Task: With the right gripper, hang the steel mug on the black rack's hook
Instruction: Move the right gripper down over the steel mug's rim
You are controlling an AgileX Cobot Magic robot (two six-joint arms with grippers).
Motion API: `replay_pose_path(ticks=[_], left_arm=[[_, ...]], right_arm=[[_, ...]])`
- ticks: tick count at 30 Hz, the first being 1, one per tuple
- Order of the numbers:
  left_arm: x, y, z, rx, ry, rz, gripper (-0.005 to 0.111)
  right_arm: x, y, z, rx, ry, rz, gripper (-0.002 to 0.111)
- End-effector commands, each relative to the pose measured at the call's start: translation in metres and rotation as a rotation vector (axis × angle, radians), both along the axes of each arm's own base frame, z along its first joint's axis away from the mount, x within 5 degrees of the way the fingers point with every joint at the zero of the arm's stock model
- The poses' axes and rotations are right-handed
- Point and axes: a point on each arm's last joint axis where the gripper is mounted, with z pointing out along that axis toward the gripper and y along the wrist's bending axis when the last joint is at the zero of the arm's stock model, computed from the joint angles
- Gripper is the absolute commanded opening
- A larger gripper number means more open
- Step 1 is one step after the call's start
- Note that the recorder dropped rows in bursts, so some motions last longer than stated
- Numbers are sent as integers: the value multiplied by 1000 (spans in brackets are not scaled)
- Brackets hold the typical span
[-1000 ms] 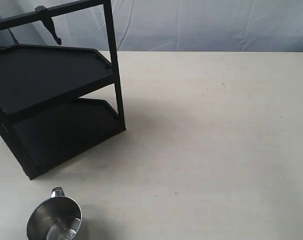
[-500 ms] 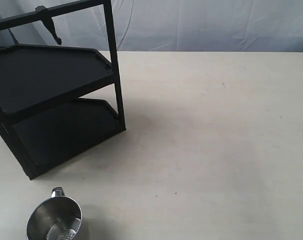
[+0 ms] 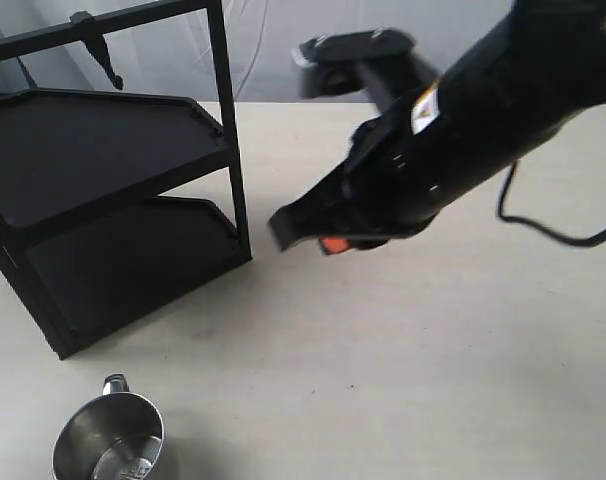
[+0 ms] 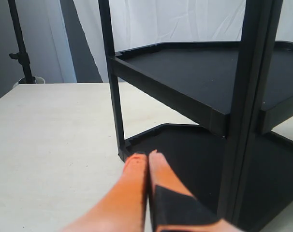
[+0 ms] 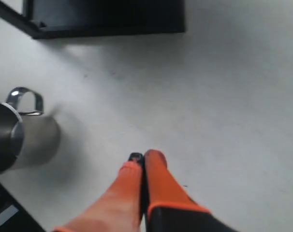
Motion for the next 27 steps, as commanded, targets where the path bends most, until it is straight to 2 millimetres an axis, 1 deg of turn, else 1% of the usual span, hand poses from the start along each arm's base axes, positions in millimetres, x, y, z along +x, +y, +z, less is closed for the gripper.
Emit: replay_pose_path(ticks=[1,3,5,6,7,11,12,14,18,23,27], left_arm=[[0,0,2,7,-13,-1,2],[0,0,2,7,-13,-1,2],[0,0,2,7,-13,-1,2],[0,0,2,7,-13,-1,2],[0,0,2,7,-13,-1,2],[0,0,2,7,-13,-1,2],[0,0,2,7,-13,-1,2],[0,0,2,7,-13,-1,2],[0,0,2,7,-13,-1,2],[0,0,2,7,-13,-1,2],[0,0,2,7,-13,-1,2]], right_arm=[[-17,36,-15,25,56,205,21],[-22,46,-21,36,125,254,47],[-25,54,-27,39,163,263,69],[-26,56,-31,35,177,265,74],[-26,59,-36,29,191,266,73],[-26,70,-53,19,246,260,58],[-25,73,-57,23,264,255,57],[-25,79,-63,18,280,257,58],[-27,93,-68,9,294,284,67],[-30,111,-68,20,278,323,67],[-32,121,-76,-10,280,338,67]])
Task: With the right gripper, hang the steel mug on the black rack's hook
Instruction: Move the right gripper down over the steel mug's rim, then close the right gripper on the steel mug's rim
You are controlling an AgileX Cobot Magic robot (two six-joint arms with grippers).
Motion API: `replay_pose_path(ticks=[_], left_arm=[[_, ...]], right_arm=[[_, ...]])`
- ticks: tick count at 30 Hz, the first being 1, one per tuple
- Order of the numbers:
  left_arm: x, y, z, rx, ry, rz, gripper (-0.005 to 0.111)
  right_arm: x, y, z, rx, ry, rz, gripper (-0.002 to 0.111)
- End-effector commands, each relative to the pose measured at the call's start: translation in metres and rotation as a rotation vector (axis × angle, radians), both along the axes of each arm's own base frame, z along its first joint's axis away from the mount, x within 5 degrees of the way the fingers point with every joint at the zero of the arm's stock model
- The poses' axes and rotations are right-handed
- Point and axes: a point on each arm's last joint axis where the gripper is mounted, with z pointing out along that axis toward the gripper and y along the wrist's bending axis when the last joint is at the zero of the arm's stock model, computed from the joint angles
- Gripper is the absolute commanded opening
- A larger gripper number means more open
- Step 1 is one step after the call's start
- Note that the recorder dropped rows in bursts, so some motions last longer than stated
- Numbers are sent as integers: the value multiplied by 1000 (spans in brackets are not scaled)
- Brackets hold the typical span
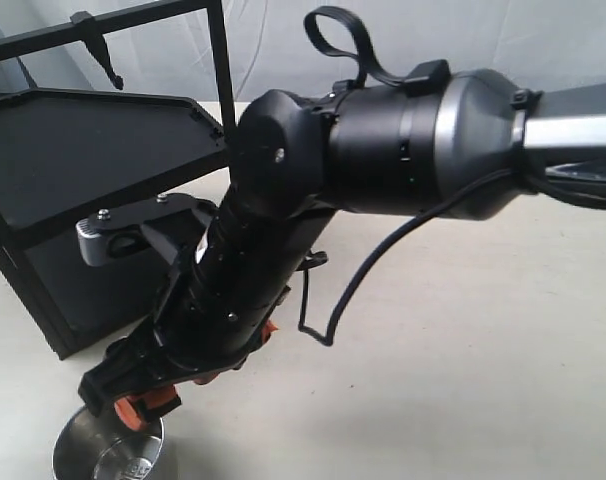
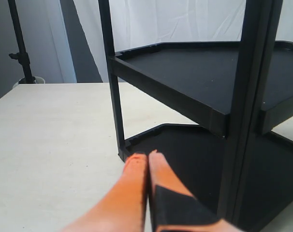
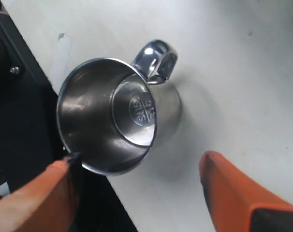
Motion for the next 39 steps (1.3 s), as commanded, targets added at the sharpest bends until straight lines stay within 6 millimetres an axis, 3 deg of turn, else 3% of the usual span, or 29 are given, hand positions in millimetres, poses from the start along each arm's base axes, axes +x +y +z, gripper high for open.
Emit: replay_pose_path(ticks=[1,15,23,28,35,39], left_arm=[[0,0,2,7,-13,-1,2],[0,0,2,7,-13,-1,2],[0,0,2,7,-13,-1,2],[0,0,2,7,-13,-1,2],[0,0,2,7,-13,-1,2],[0,0,2,7,-13,-1,2]], right_arm=[[-2,10,-9,-29,0,28,67],[4,21,-39,-63,36,6,67],[7,27,-48,-85,58,12,60],[6,25,-49,-98,63,22,42],[6,25,-49,-98,63,23,-1],[5,25,-49,-105,71,28,-1]])
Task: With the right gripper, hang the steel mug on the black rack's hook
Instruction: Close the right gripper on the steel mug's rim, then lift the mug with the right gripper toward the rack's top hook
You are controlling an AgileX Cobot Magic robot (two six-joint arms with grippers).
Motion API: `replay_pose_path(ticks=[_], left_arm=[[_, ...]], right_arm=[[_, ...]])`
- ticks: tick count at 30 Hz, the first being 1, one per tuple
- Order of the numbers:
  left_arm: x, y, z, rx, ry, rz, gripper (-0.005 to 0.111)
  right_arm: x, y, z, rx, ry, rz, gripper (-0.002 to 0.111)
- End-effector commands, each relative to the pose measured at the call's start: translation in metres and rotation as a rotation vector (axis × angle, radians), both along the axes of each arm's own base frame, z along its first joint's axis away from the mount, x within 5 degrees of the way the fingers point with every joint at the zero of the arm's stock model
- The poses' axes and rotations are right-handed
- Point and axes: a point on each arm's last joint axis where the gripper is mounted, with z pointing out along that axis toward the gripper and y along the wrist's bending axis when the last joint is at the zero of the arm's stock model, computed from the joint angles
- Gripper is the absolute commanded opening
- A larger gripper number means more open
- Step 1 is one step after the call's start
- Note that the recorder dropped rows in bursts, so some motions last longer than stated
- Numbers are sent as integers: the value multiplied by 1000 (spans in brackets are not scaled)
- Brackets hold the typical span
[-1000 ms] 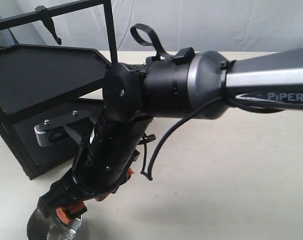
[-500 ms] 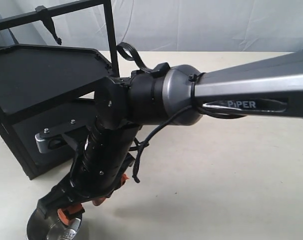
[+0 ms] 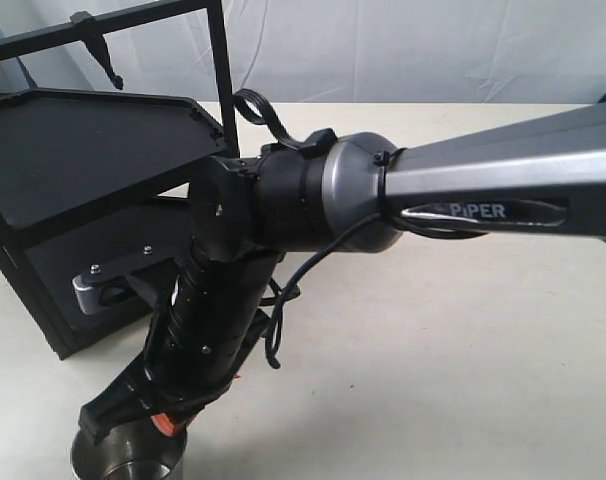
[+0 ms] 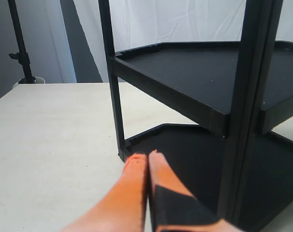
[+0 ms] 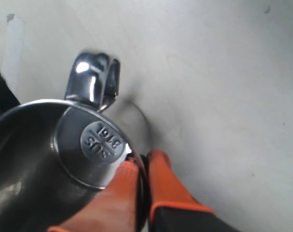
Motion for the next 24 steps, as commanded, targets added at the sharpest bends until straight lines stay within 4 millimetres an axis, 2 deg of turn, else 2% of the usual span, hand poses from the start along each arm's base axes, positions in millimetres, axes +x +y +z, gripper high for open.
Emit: replay_pose_path(ticks=[1,4,6,11,16,20,24], left_arm=[[0,0,2,7,-13,-1,2],[0,0,2,7,-13,-1,2],[0,0,2,7,-13,-1,2],[0,0,2,7,-13,-1,2],[0,0,2,7,-13,-1,2],[0,0,2,7,-13,-1,2],[0,0,2,7,-13,-1,2]], right_arm=[[-1,1,3,-2,3,15,-1],[0,-2,7,4,2,30,-1],[1,-4,16,28,-17,50,-1],[8,-18,57,169,-55,112,-1],[26,-43,102,372,-70,146,-1],[44,-60,122,565,-43,141,-1],[61,-76,134,730,-23,136,-1]])
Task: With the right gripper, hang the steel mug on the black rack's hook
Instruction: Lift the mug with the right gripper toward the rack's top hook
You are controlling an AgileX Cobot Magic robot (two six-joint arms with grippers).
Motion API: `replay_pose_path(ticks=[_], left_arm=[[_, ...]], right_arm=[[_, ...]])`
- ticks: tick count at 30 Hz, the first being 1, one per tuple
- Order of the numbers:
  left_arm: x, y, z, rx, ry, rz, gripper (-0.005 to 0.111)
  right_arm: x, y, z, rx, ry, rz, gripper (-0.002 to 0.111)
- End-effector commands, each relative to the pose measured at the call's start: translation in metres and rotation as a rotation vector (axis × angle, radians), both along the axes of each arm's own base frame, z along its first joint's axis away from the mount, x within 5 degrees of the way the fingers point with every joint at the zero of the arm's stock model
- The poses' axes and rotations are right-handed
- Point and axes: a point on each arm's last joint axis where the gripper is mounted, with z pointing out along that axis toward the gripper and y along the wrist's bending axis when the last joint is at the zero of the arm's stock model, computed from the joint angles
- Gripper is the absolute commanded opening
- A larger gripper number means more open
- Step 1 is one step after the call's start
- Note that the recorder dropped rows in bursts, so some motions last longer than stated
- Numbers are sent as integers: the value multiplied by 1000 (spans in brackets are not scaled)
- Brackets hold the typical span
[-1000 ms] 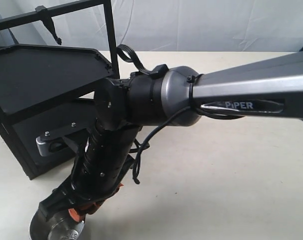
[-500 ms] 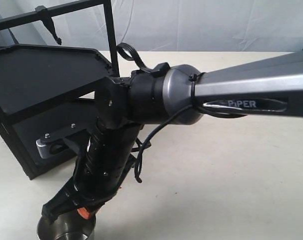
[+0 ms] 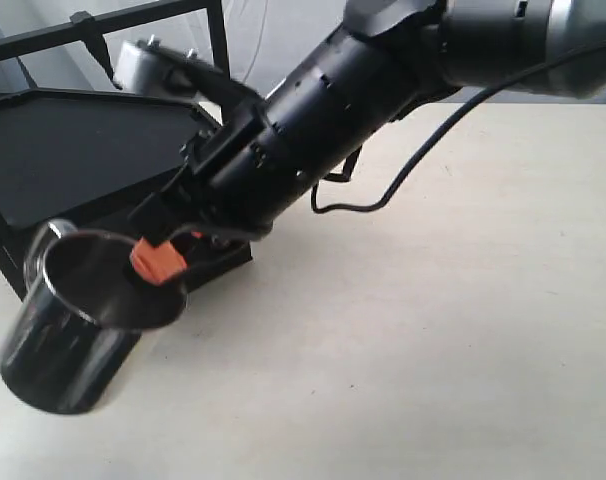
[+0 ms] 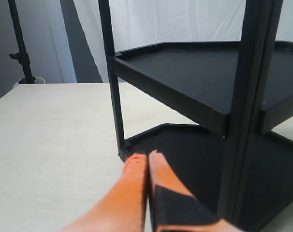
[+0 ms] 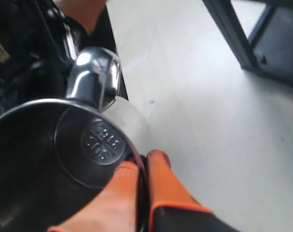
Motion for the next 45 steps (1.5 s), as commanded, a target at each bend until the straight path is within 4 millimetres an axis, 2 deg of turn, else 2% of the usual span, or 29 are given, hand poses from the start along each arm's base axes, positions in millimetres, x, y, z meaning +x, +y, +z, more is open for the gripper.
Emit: replay_pose_path(ticks=[1,5,12,21,29,33,45], left_arm=[[0,0,2,7,-13,-1,2],[0,0,2,7,-13,-1,2],[0,0,2,7,-13,-1,2],[0,0,2,7,-13,-1,2],[0,0,2,7,-13,-1,2],[0,0,2,7,-13,-1,2],[0,0,2,7,-13,-1,2]], right_arm=[[18,-17,20,214,6,15,-1],[29,-26,27,304,-12,-2,-1],[41,-36,29,335,-29,-56,-1],[65,-43,15,365,-17,-141,-1],[74,-36,-4,411,34,-151,-1],[75,-34,-3,456,27,-139,-1],[78,-34,-5,447,-14,-155,-1]])
